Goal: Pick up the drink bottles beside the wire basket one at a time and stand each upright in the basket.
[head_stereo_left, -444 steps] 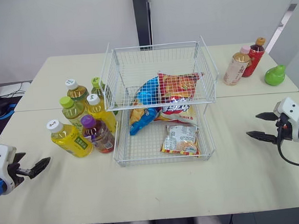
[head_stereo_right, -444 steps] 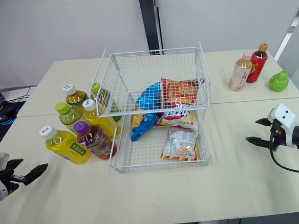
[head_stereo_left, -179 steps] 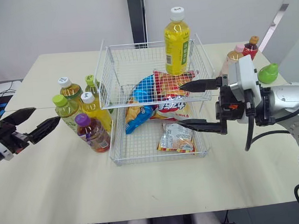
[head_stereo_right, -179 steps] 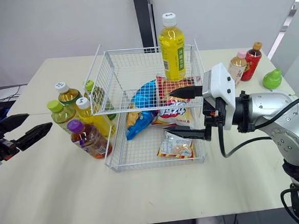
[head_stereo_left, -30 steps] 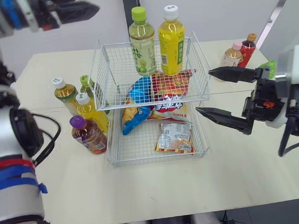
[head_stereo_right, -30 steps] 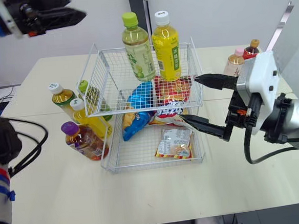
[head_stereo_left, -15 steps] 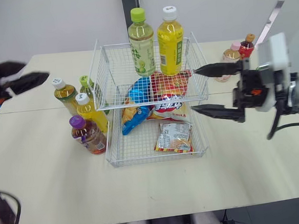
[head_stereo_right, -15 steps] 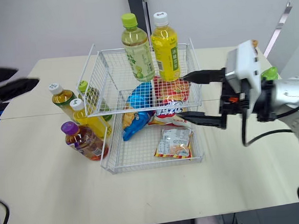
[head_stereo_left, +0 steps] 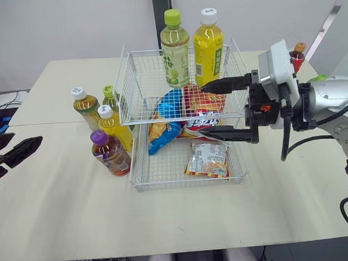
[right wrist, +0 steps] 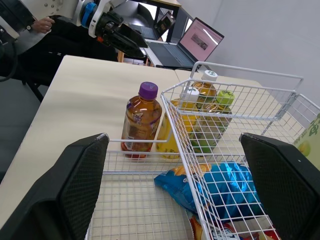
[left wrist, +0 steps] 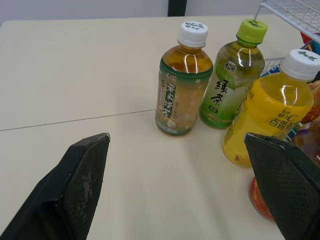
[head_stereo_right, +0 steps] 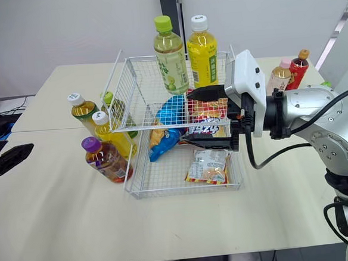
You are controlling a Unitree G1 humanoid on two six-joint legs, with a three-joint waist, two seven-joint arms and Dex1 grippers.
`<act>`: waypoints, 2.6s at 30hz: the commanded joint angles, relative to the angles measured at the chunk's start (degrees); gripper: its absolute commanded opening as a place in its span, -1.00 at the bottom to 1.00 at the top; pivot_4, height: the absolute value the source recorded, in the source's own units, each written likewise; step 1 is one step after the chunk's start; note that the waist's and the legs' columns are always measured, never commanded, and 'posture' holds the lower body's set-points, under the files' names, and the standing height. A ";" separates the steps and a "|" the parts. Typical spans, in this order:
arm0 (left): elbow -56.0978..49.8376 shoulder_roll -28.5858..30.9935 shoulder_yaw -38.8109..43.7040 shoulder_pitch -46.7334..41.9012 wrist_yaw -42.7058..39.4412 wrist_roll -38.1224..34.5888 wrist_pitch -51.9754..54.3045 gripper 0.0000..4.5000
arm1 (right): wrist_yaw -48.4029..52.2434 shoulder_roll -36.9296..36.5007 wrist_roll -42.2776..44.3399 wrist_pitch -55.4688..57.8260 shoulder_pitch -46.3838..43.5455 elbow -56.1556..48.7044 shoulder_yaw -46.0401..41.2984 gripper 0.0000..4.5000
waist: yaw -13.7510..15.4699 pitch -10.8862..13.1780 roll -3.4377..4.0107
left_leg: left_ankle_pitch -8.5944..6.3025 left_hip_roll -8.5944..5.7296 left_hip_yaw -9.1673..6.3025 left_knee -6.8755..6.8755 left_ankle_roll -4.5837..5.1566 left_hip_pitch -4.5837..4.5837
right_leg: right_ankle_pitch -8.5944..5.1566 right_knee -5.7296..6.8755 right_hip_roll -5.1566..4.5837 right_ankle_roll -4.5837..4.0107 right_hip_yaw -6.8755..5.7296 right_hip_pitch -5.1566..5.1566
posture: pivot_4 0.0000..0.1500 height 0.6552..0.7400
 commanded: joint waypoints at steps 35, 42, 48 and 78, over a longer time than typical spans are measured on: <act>51.62 -6.55 -33.93 -47.22 12.05 12.86 -32.43 0.43 | -14.31 3.81 4.81 10.46 -2.55 -7.38 -4.05 1.00 | -0.41 -0.02 -0.01 | 0.01 -0.12 0.19 -0.03 0.01 0.01 | 0.00 0.17 0.27 0.02 -0.06 -0.03 | 1.00 1.00; 50.79 -6.60 -33.40 -46.10 11.83 12.39 -32.34 -0.39 | -14.17 3.87 4.36 10.17 -2.85 -6.74 -3.94 1.00 | -0.43 -0.01 -0.01 | 0.01 -0.12 0.16 -0.03 0.01 0.01 | 0.00 0.18 0.27 0.02 -0.05 -0.04 | 1.00 1.00; 41.21 -3.82 -31.25 -43.63 10.62 9.62 -27.17 -0.39 | -12.56 3.28 3.10 7.59 -2.24 -7.05 -4.75 1.00 | -0.47 -0.01 -0.01 | 0.01 -0.11 0.11 -0.03 0.01 0.00 | 0.00 0.17 0.27 0.02 -0.05 -0.05 | 1.00 1.00; 61.45 -6.20 -51.44 -101.20 -16.63 19.29 -9.28 -0.39 | -11.59 0.90 5.90 7.27 1.10 -7.10 -8.18 1.00 | -2.03 0.11 -0.06 | 0.03 -0.12 0.53 -0.07 -0.02 -0.49 | -0.06 0.45 0.40 0.11 0.04 -0.84 | 1.00 1.00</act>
